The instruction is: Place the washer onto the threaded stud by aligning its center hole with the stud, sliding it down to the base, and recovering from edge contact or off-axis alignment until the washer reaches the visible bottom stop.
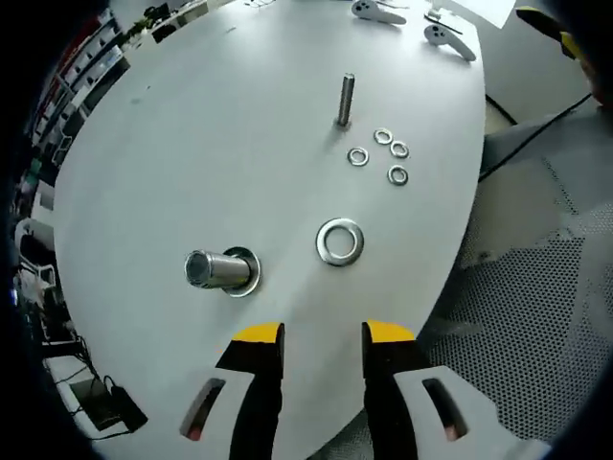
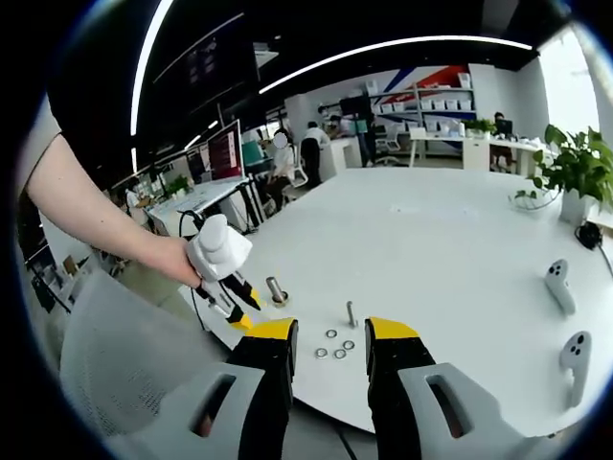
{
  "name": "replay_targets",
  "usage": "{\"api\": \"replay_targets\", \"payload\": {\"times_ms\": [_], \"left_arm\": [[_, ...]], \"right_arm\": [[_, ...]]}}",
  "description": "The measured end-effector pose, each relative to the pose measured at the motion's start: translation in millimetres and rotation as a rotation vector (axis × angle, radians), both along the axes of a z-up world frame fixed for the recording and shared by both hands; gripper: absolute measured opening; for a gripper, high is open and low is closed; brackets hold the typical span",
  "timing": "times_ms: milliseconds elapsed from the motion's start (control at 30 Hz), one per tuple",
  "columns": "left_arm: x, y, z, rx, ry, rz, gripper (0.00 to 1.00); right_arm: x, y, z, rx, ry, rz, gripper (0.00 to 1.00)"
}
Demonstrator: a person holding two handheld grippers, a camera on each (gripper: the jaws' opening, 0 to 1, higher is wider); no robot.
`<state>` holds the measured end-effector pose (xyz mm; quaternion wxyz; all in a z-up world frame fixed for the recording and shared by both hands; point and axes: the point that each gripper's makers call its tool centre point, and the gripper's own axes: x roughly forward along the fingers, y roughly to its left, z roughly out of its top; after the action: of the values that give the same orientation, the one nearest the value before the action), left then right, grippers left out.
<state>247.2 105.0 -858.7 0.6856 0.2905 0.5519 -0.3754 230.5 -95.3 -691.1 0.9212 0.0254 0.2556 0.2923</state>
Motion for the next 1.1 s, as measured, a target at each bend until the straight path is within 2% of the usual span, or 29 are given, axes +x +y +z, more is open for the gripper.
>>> {"api": "replay_targets", "payload": {"times_ms": [133, 267, 533, 700, 800, 1100], "left_arm": [[6.1, -21, -3.0, -0.001, -0.004, -0.047, 0.30], [14.0, -33, -5.5, 0.014, -0.017, -0.088, 0.29], [21.2, -37, -16.1, 0.048, -0.009, -0.108, 0.29], [22.5, -45, -16.1, 0.053, -0.016, -0.141, 0.26], [23.0, -43, -16.7, 0.054, 0.009, -0.120, 0.26], [22.6, -44, -18.3, 0.087, 0.027, -0.109, 0.26]], "right_arm": [[1, -1, 1.1, 0.004, -0.003, -0.007, 0.31], [1, -3, 1.3, 0.002, -0.005, -0.020, 0.31], [2, -4, 0.9, -0.003, -0.006, -0.023, 0.31], [3, -5, 0.9, 0.000, -0.005, -0.033, 0.31], [3, -4, 0.8, -0.002, -0.008, -0.026, 0.31], [2, -3, 0.0, -0.001, -0.003, -0.020, 0.30]]}}
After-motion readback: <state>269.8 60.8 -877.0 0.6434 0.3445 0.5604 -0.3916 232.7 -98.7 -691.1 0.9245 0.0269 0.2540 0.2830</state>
